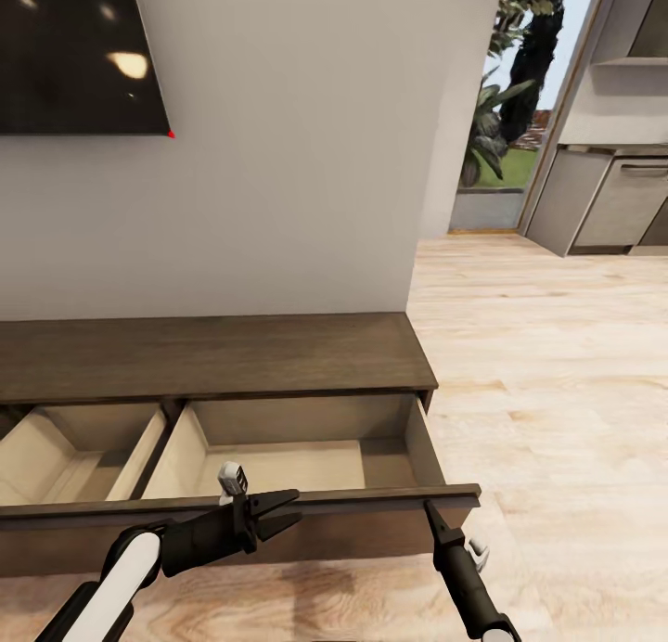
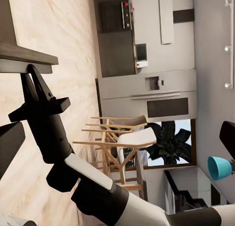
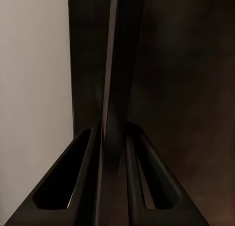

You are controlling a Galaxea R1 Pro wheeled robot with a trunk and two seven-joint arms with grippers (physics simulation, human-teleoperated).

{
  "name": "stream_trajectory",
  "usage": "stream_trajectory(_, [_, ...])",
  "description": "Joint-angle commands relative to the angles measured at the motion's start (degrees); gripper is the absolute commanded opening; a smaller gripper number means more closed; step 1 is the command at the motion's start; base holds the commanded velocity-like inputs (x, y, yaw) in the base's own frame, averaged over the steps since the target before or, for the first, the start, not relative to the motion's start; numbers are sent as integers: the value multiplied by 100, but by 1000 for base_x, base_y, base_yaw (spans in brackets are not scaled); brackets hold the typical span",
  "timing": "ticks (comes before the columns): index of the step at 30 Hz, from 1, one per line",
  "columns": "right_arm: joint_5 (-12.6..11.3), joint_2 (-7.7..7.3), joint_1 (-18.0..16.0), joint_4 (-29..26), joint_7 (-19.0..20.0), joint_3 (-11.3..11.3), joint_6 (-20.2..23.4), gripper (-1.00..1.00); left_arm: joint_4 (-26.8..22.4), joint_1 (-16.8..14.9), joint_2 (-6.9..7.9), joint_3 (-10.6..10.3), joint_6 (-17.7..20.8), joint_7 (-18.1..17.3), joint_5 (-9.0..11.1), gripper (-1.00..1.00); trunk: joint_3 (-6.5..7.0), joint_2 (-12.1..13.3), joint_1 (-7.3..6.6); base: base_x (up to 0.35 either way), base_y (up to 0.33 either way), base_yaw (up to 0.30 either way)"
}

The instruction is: Place each of the two pumpkins and all three candles from the living room inside a cabinet in the living room (use any cabinet), then make sure every cabinet is closed, and position the cauldron so it is next to a table in the living room.

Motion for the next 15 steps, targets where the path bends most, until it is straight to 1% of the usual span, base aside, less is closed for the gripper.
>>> stream_trajectory(1, [-30, 8, -3, -11, 69, 82, 89, -100, 3, -4, 3, -6, 17, -17, 3, 100, -4, -3, -3, -79, 0, 0])
stream_trajectory(5, [-27, 8, -4, -11, 69, 82, 89, -100, 3, -4, 3, -6, 16, -17, 3, 100, -4, -3, -3, -133, 0, 0])
stream_trajectory(15, [-26, 8, -3, -11, 69, 81, 89, -100, 3, -4, 3, -6, 17, -17, 3, 100, -4, -3, -3, -11, 0, 0])
